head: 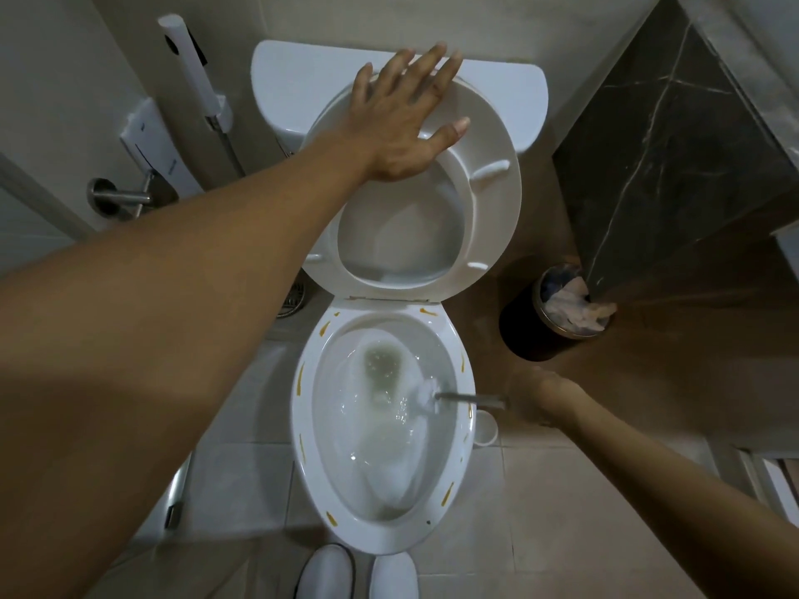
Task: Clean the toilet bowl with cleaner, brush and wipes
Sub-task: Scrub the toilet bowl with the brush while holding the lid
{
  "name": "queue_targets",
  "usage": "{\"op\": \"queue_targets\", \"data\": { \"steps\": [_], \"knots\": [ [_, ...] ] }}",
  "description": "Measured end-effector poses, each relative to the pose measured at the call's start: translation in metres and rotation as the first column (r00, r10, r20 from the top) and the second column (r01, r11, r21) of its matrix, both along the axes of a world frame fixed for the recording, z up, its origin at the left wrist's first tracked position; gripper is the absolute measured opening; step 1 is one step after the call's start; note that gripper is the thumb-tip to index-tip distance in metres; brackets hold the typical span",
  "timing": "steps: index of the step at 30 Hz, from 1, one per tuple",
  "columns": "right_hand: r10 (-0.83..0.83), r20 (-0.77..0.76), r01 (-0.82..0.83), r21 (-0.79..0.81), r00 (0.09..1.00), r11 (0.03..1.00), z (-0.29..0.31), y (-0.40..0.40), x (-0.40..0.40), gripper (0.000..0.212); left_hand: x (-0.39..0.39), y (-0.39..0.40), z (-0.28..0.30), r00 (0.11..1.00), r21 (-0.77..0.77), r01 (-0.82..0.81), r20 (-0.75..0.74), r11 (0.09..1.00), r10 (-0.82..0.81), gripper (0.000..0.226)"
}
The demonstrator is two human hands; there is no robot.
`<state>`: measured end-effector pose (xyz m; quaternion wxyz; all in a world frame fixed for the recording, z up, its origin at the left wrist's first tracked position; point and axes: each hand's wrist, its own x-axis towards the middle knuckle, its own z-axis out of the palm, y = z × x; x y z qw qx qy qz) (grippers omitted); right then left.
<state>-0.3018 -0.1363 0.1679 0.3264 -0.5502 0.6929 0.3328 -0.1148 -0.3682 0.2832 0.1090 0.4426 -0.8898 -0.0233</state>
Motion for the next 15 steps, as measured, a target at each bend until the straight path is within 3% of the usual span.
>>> {"op": "queue_targets", "data": {
  "steps": [3, 8, 12, 15],
  "knots": [
    [-0.015, 0.02, 0.015, -0.004, 1.0, 1.0, 0.0, 0.002, -0.001, 0.026, 0.0, -0.001, -0.001, 1.0, -0.003, 0.006, 0.003, 1.0, -0.006, 0.069],
    [-0.019, 0.121, -0.01, 0.239, 0.992, 0.971, 0.002, 0.028, 0.027, 0.035, 0.0, -0.001, -0.001, 1.0, 0.002, 0.008, 0.002, 1.0, -0.008, 0.069],
    [-0.169, 0.117, 0.158, 0.093, 0.979, 0.983, -0.002, 0.018, 0.014, 0.031, 0.0, -0.002, -0.001, 1.0, 0.0, 0.013, 0.012, 1.0, -0.013, 0.07],
    [-0.146, 0.1, 0.143, 0.032, 0.984, 0.989, -0.006, 0.018, 0.013, 0.028, 0.0, -0.002, -0.001, 1.0, -0.008, 0.012, 0.016, 1.0, -0.012, 0.07]
  ]
}}
